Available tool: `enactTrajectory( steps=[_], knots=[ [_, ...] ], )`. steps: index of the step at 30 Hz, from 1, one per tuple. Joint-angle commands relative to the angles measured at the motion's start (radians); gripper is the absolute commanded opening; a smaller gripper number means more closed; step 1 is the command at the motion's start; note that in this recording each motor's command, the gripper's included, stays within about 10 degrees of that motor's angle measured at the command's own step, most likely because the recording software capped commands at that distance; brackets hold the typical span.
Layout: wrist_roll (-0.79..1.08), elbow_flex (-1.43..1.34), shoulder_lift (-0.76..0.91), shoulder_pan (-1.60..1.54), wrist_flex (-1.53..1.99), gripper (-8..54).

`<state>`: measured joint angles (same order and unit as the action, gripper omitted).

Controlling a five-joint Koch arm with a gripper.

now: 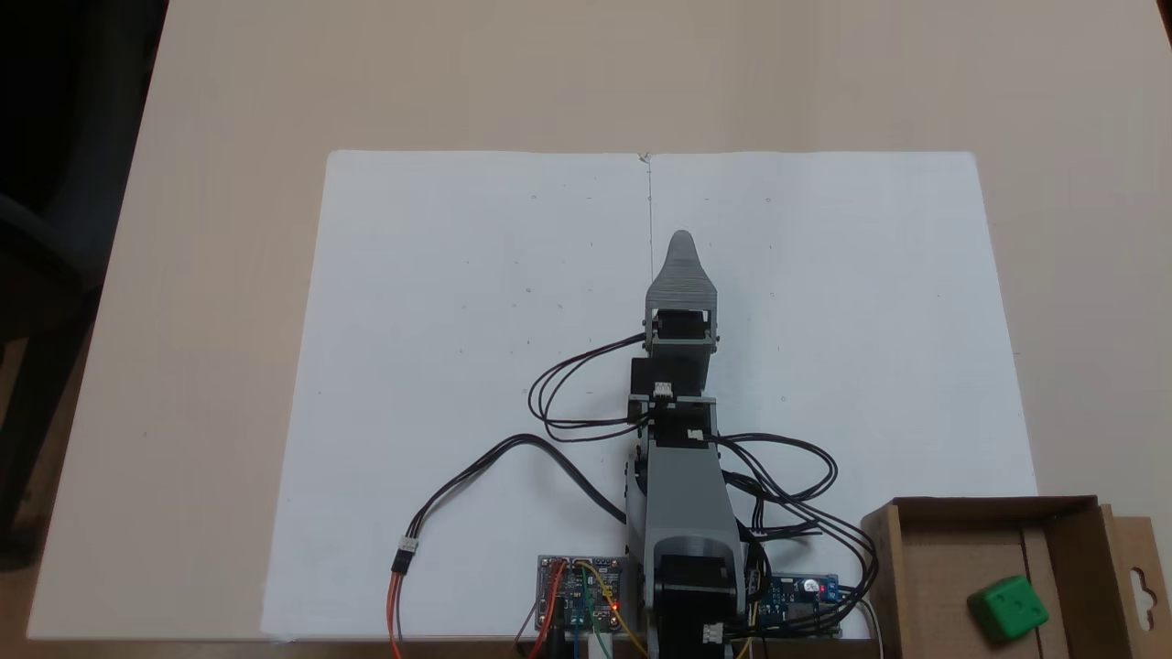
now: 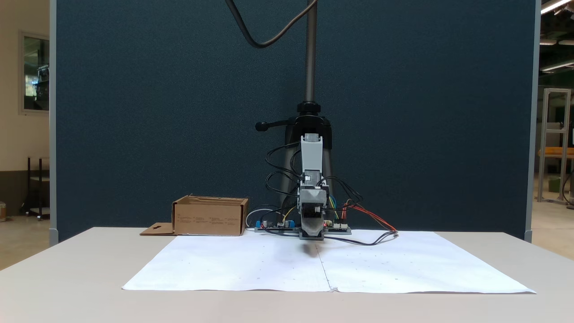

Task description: Grasp a green dice and put it in the bin.

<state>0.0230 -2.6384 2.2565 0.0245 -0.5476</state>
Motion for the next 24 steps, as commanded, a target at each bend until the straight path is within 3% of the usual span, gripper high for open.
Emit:
enactTrajectory(
  steps=[1,12,24],
  knots=[
    [0.009,-0.112,0.110,0.017,-0.171,43.4],
    [0.064,-0.194,0.114,0.026,-0.457,44.5],
    [0.055,-0.194,0.112,0.009,-0.458,44.6]
  ],
)
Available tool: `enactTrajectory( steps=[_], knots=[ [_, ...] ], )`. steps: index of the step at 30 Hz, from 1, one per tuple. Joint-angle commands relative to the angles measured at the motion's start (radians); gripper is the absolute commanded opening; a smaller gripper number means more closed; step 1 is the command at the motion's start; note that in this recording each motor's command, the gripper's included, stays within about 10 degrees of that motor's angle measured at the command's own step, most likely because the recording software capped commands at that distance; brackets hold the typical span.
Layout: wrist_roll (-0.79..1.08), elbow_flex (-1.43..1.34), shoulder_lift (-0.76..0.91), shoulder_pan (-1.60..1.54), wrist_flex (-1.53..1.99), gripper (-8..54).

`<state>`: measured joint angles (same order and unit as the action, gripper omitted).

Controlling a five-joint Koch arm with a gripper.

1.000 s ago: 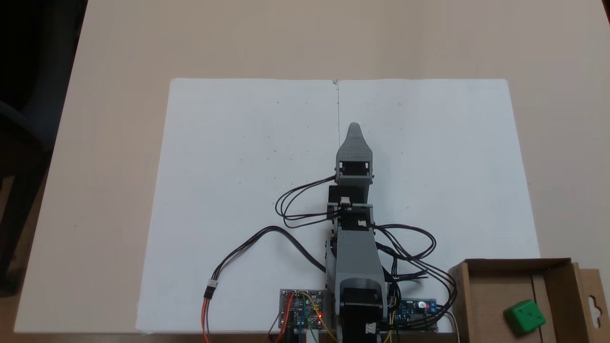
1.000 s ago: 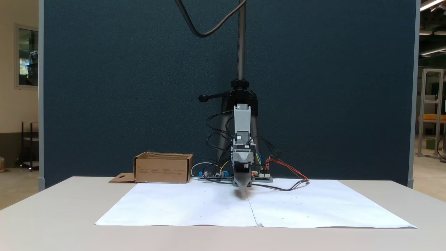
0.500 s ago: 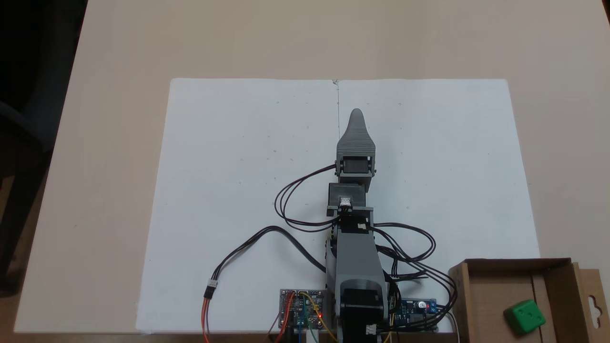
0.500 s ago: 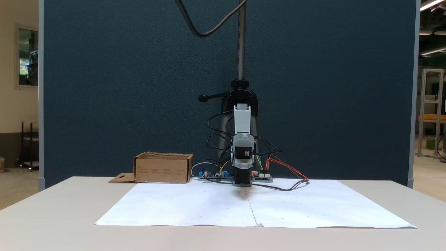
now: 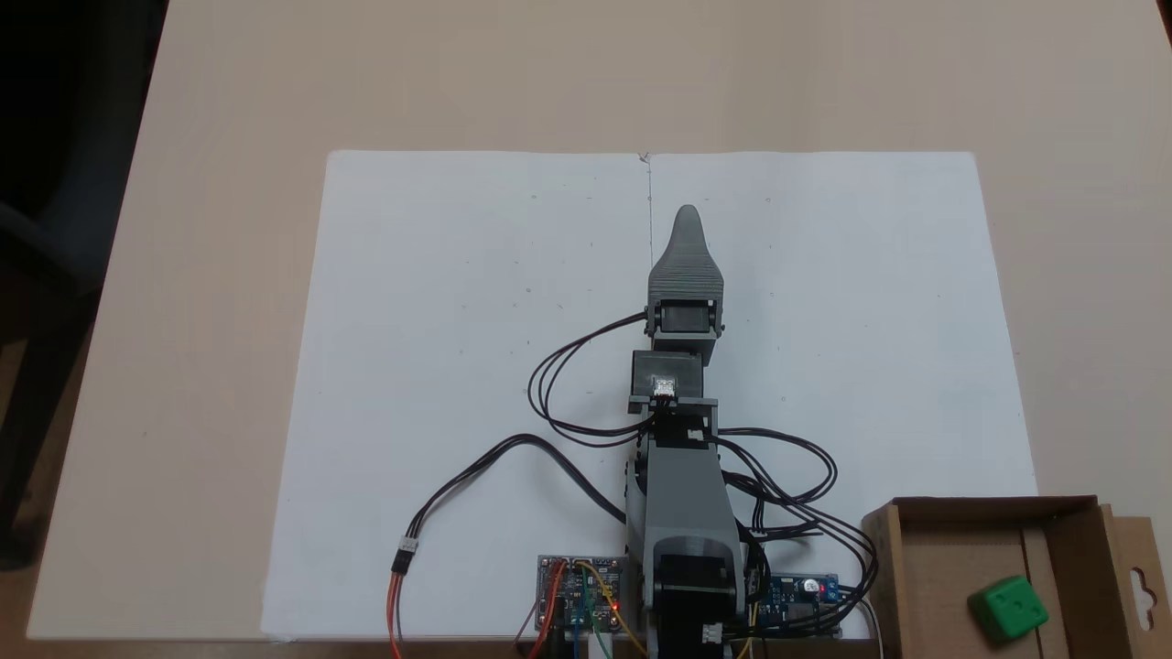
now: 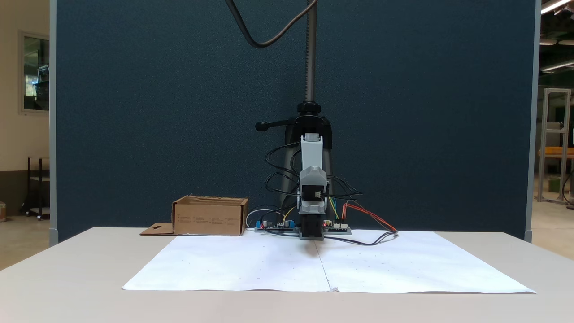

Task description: Grasp a green dice and put it in the bin.

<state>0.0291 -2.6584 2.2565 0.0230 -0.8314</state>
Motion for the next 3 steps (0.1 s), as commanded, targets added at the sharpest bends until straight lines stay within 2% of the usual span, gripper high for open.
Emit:
enactTrajectory(
  steps=[1,3],
  knots=[
    [0.048,-0.175,0.112,0.011,-0.175,44.6],
    [0.048,-0.175,0.114,0.011,-0.175,44.6]
  ],
)
